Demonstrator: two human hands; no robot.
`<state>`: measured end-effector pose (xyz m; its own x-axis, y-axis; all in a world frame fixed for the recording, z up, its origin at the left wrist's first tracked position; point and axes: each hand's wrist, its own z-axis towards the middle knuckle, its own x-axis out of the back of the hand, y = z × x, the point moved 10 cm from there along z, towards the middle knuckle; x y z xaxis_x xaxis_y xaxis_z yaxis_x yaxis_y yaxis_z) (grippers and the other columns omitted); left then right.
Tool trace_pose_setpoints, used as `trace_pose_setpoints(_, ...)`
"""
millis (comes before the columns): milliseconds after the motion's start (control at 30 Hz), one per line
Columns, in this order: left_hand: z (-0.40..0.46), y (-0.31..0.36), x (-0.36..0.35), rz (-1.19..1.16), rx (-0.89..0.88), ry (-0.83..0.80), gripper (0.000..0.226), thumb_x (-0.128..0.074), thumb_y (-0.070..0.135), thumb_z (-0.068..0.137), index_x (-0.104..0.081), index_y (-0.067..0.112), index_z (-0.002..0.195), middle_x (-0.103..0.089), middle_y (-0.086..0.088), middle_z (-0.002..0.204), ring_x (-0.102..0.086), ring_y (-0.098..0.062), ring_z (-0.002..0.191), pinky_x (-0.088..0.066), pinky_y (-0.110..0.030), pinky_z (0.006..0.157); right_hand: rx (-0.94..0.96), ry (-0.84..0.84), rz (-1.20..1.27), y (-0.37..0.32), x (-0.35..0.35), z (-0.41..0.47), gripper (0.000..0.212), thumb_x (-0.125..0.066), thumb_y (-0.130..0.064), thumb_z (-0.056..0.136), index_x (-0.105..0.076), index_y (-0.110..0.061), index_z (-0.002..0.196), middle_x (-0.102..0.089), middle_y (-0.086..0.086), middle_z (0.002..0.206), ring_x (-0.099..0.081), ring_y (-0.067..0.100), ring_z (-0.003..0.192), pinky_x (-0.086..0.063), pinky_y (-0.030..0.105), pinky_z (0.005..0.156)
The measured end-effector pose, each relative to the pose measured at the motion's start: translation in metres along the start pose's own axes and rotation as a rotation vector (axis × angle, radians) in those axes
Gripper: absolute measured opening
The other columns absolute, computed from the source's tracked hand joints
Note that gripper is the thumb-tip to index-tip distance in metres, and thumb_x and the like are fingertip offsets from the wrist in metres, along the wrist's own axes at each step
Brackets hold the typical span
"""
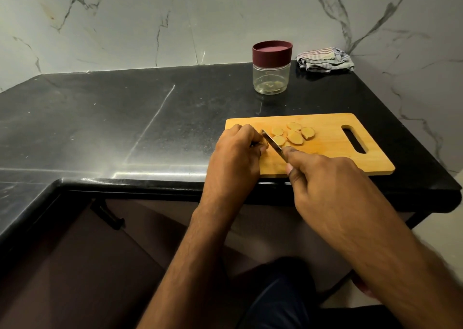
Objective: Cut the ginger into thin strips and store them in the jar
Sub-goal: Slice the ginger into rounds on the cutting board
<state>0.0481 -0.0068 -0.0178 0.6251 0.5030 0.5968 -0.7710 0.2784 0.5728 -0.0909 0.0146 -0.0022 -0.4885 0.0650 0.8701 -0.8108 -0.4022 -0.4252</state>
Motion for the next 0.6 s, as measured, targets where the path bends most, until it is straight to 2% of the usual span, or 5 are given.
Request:
trace_pose_setpoints(100, 0.001, 0.000, 0.000, -0.004, -0.016, 0.010, 0.007, -0.069, 0.005, 0.089, -0.065, 0.011, 0.088, -0.064, 0.000, 0.092, -0.057, -0.019, 0.090, -0.049, -0.035, 0.074, -0.006, -0.030, -0.006, 0.000, -0.003, 0.004, 0.042, -0.037, -0.033, 0.102, -0.035, -0.038, 0.143, -0.054, -0.005, 0.091, -0.048, 0.008, 0.077, -0.034, 0.017, 0.051)
trace_pose_setpoints(233, 0.001, -0.001, 0.000, -0.008, -0.018, 0.020, 0.007, -0.067, 0.003, 0.087, -0.064, 0.009, 0.085, -0.063, -0.002, 0.090, -0.058, -0.019, 0.087, -0.049, -0.036, 0.073, -0.012, -0.027, -0.054, -0.003, -0.006, 0.016, 0.037, -0.040, -0.029, 0.101, -0.044, -0.033, 0.137, -0.060, -0.001, 0.101, -0.049, 0.010, 0.080, -0.041, 0.022, 0.059)
trace_pose_setpoints(400, 0.001, -0.001, 0.001, -0.023, -0.004, 0.028, 0.009, -0.066, 0.002, 0.086, -0.064, 0.010, 0.084, -0.063, -0.001, 0.089, -0.059, -0.019, 0.086, -0.051, -0.042, 0.072, -0.023, -0.039, -0.010, -0.001, -0.010, 0.026, 0.033, -0.039, -0.032, 0.102, -0.050, -0.035, 0.133, -0.048, -0.005, 0.089, -0.043, 0.007, 0.076, -0.035, 0.017, 0.055)
trace_pose_setpoints(533, 0.000, 0.000, 0.001, -0.021, 0.003, 0.033, 0.010, -0.067, 0.002, 0.088, -0.065, 0.011, 0.086, -0.063, 0.001, 0.089, -0.059, -0.018, 0.086, -0.052, -0.041, 0.071, -0.031, -0.049, 0.019, 0.007, -0.001, 0.019, 0.037, -0.041, -0.036, 0.101, -0.046, -0.041, 0.136, -0.059, -0.004, 0.109, -0.044, 0.006, 0.077, -0.030, 0.014, 0.052)
trace_pose_setpoints(600, 0.000, 0.001, 0.001, -0.007, -0.008, 0.034, 0.010, -0.067, 0.001, 0.088, -0.065, 0.010, 0.086, -0.064, 0.000, 0.089, -0.059, -0.019, 0.087, -0.051, -0.042, 0.071, -0.039, -0.074, 0.025, 0.007, 0.000, 0.014, 0.037, -0.041, -0.035, 0.101, -0.046, -0.041, 0.137, -0.056, -0.007, 0.102, -0.042, 0.005, 0.067, -0.026, 0.016, 0.049)
